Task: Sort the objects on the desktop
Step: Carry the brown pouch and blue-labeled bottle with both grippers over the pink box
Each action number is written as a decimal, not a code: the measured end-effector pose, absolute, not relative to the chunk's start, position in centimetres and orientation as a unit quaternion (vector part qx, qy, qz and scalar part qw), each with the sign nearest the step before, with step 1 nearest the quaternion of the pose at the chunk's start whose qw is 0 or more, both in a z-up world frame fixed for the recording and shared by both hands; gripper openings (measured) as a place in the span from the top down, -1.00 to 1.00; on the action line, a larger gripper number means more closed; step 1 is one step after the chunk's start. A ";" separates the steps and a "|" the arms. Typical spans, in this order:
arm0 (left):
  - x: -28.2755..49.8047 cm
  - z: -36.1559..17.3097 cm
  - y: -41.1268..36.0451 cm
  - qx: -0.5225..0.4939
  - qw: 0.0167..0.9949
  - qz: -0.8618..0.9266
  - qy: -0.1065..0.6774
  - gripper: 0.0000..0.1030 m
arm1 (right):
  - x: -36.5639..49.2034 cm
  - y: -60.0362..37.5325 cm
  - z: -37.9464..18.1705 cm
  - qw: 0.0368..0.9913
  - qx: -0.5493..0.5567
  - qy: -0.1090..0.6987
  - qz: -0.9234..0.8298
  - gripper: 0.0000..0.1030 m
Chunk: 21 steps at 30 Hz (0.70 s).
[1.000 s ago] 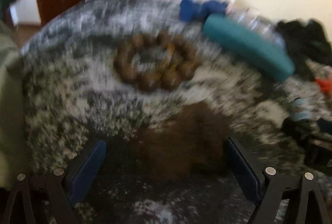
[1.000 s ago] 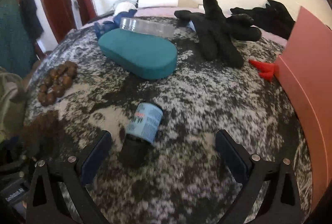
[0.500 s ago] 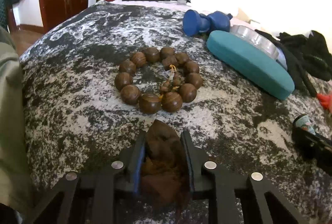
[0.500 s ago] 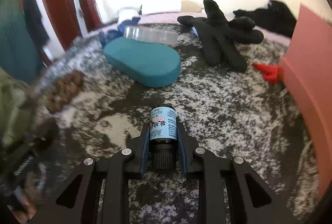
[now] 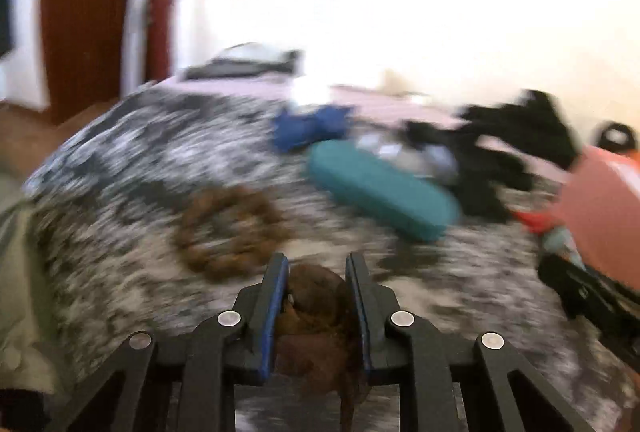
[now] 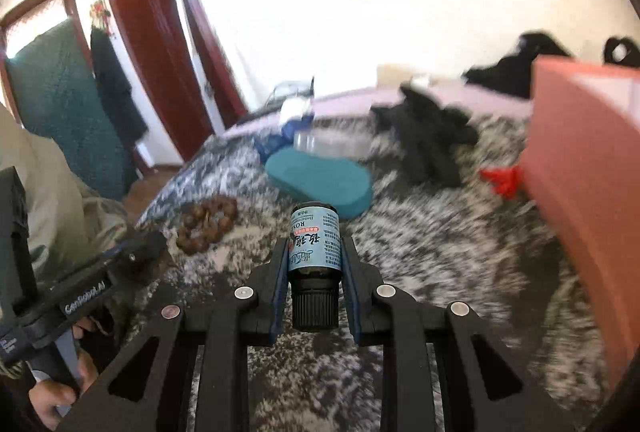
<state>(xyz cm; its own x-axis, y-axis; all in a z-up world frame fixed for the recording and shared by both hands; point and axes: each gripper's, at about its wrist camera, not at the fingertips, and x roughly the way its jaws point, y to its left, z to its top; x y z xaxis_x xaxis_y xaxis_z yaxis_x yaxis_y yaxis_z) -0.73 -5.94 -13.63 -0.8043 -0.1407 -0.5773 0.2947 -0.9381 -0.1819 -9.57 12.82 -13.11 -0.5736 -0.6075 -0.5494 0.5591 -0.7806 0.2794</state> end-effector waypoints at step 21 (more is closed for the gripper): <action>-1.3 -7.9 11.6 0.267 -0.132 -0.953 0.058 0.38 | -0.6 35.3 -1.7 0.079 0.235 -0.036 -0.968 0.49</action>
